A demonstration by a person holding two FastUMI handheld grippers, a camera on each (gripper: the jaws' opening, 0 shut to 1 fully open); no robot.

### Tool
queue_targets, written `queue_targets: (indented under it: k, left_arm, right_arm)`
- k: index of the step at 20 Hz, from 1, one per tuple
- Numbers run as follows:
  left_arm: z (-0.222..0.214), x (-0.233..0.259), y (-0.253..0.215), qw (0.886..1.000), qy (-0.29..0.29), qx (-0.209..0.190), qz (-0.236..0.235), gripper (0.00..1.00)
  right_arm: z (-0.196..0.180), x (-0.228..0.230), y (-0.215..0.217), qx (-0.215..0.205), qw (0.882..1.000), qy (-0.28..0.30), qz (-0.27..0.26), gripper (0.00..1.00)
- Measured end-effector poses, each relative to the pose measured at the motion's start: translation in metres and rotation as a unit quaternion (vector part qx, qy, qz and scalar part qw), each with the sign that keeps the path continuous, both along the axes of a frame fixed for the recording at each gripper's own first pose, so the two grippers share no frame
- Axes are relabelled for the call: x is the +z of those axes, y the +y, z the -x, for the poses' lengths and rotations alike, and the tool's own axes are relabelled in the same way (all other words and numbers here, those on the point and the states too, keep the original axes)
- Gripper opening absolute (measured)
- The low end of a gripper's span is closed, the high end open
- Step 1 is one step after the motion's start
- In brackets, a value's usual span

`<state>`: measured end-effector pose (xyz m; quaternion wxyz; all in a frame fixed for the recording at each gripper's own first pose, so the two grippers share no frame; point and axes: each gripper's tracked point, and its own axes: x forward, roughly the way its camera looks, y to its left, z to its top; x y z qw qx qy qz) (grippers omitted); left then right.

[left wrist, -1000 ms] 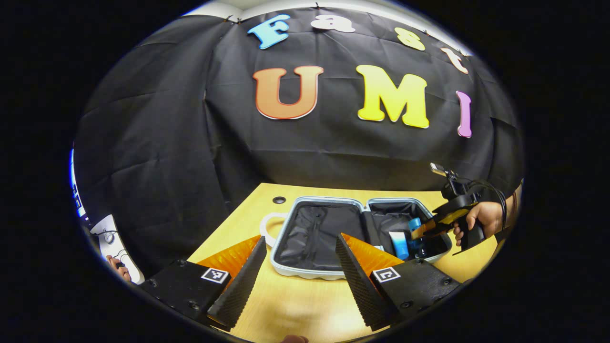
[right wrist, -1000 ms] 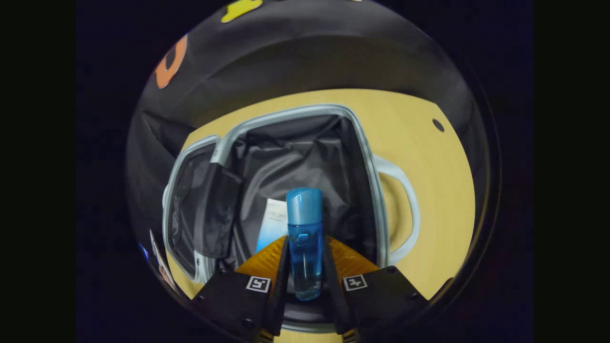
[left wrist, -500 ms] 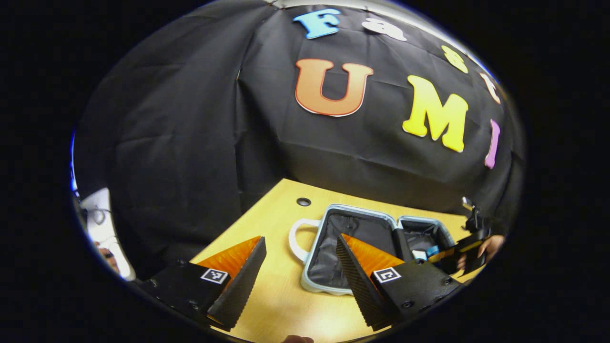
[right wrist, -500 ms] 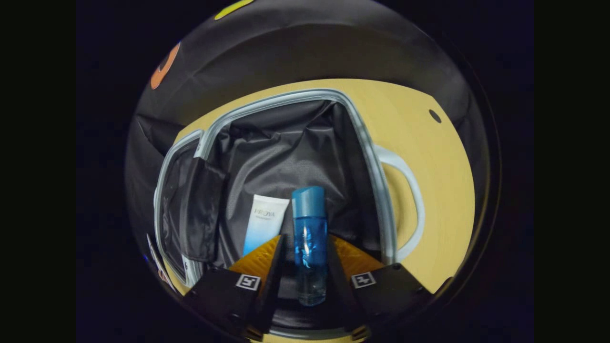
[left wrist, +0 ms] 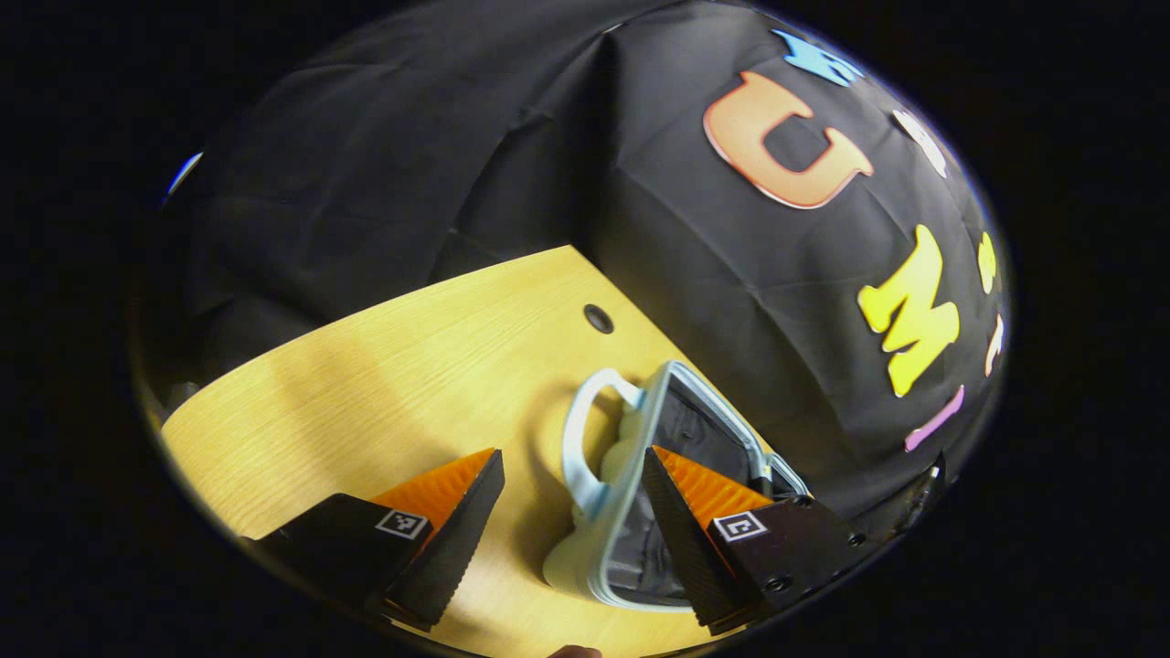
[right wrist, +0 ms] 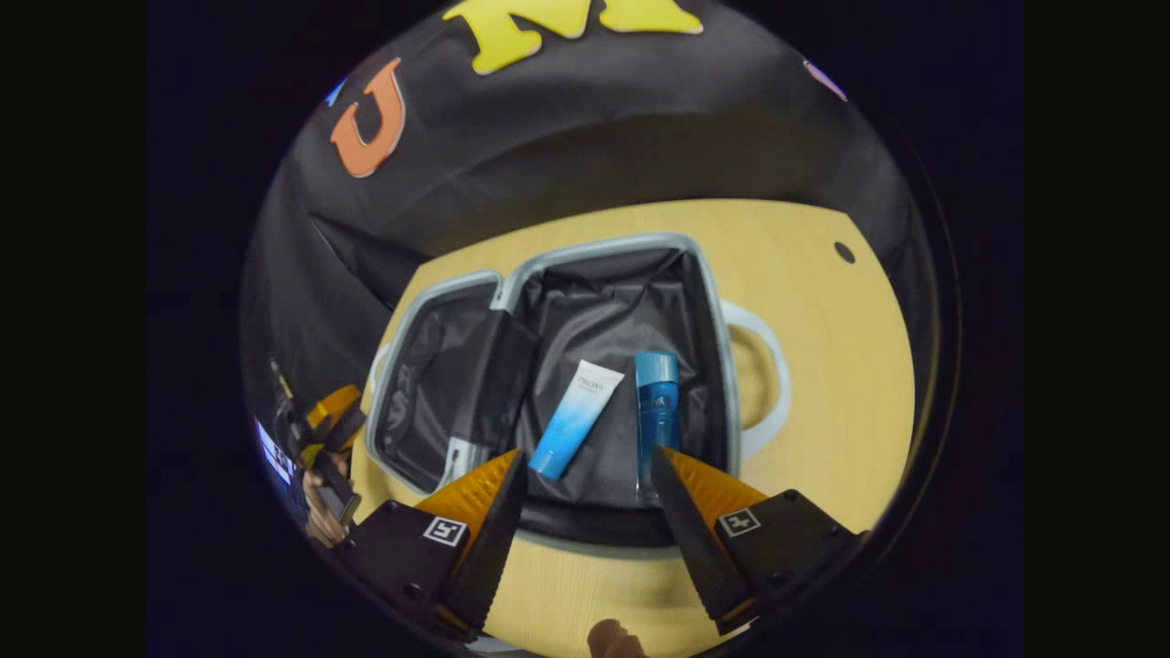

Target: First open the suitcase, pack the skin care products into it, and then close the suitcase.

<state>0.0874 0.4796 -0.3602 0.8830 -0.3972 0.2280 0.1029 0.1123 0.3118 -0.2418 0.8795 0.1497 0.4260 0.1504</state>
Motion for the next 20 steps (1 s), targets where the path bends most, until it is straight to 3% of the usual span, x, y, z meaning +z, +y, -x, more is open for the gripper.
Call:
queue_targets:
  k: [3, 6, 7, 8, 9, 10, 13, 15, 16, 20]
  left_arm:
    - [-0.014, -0.015, 0.004, 1.0, 0.007, 0.002, 0.027, 0.97]
    - [-0.028, -0.026, -0.004, 0.998, 0.011, -0.008, 0.064, 0.94]
    - [-0.03, -0.031, -0.007, 0.996, 0.017, -0.008, 0.084, 0.88]
    - [-0.036, -0.032, -0.007, 0.995, 0.017, -0.002, 0.097, 0.58]
    - [-0.04, -0.031, -0.006, 0.995, 0.013, 0.001, 0.103, 0.73]
    - [-0.043, -0.032, -0.007, 0.994, 0.01, -0.001, 0.11, 0.54]
    - [-0.048, -0.03, -0.016, 0.989, 0.001, -0.008, 0.147, 0.44]
    - [-0.051, -0.028, -0.016, 0.986, -0.005, 0.005, 0.166, 0.3]
    - [-0.052, -0.03, -0.018, 0.987, -0.004, 0.004, 0.163, 0.18]
    - [-0.051, -0.019, -0.018, 0.996, 0.009, -0.001, 0.085, 0.11]
  right_arm:
    - [0.031, 0.052, -0.034, -0.016, 0.999, -0.043, 0.0, 0.81]
    - [0.052, 0.106, -0.074, -0.065, 0.993, -0.103, 0.006, 0.81]
    - [0.06, 0.124, -0.087, -0.079, 0.989, -0.127, 0.013, 0.81]
    - [0.067, 0.14, -0.096, -0.085, 0.986, -0.145, 0.016, 0.81]
    - [0.075, 0.152, -0.104, -0.087, 0.984, -0.154, 0.018, 0.81]
    - [0.08, 0.16, -0.115, -0.095, 0.982, -0.159, 0.022, 0.81]
    - [0.086, 0.184, -0.144, -0.142, 0.974, -0.173, 0.009, 0.81]
    - [0.093, 0.19, -0.165, -0.175, 0.967, -0.183, 0.007, 0.81]
    - [0.099, 0.193, -0.174, -0.186, 0.965, -0.186, 0.004, 0.81]
    - [0.122, 0.202, -0.209, -0.22, 0.955, -0.199, 0.001, 0.81]
